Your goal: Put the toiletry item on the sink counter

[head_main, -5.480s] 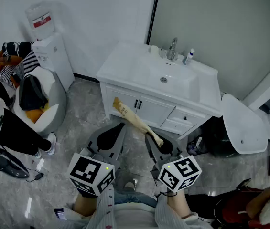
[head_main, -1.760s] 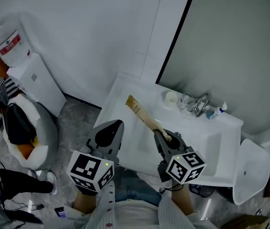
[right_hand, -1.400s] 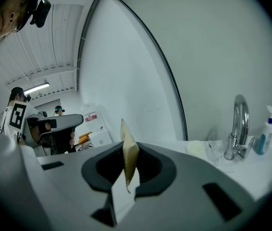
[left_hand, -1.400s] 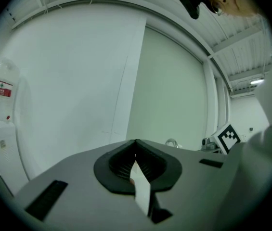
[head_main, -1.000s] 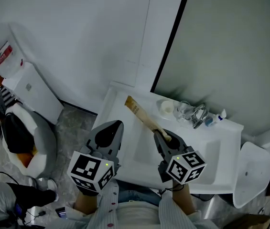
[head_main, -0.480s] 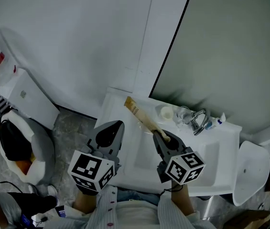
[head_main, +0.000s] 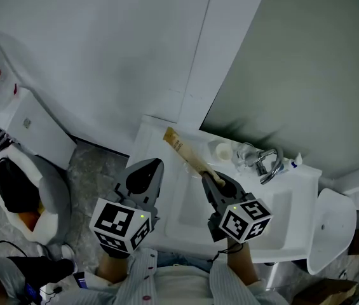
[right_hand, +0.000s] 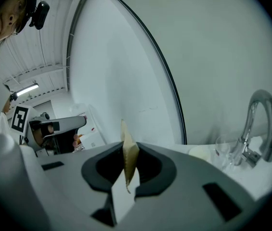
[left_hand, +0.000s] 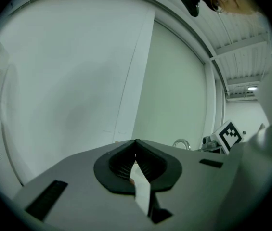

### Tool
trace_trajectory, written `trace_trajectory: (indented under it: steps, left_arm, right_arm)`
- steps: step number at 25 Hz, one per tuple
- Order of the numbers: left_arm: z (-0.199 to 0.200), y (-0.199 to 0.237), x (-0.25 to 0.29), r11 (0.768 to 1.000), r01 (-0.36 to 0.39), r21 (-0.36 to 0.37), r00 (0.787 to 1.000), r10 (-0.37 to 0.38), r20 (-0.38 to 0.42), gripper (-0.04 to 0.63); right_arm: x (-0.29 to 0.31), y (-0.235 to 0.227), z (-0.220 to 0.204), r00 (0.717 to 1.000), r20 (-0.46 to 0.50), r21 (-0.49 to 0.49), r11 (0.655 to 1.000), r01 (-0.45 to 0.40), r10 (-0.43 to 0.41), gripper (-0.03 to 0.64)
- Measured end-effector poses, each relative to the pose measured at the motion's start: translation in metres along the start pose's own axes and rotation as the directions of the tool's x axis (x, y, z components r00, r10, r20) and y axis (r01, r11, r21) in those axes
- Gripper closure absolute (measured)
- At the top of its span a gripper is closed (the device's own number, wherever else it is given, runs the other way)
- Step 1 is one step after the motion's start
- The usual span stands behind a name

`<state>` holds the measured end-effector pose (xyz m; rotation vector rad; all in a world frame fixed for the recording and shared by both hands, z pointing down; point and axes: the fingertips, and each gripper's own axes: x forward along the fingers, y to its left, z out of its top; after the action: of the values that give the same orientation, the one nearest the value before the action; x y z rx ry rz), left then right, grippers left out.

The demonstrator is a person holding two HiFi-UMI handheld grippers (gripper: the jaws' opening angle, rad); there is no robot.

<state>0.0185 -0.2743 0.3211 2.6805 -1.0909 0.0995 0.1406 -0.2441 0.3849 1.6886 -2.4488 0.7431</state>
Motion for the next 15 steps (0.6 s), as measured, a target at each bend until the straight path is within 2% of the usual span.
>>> trace_trajectory:
  steps: [15]
  left_arm:
    - [-0.031, 0.024, -0.013, 0.998, -0.062, -0.033, 0.997, 0.061, -0.049, 0.578]
  right_arm:
    - [0.043, 0.012, -0.052, 0.991, -0.114, 0.116, 0.992, -0.053, 0.066, 0.561]
